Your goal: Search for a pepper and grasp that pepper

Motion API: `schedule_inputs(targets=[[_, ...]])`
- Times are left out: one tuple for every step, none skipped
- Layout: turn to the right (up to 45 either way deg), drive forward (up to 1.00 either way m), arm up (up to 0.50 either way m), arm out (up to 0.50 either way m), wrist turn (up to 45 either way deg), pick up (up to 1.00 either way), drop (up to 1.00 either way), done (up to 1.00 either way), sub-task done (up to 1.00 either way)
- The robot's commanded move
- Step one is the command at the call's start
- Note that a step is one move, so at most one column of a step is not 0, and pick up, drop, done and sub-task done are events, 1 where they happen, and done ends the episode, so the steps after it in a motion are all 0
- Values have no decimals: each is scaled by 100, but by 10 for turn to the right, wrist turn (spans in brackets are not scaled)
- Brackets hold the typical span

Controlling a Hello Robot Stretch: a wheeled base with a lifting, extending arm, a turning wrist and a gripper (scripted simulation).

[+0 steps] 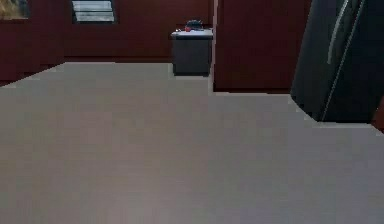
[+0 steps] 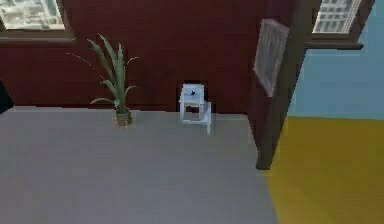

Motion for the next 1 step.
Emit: schedule_inputs(targets=[[0, 100, 0, 0, 0, 0, 0, 0, 0]])
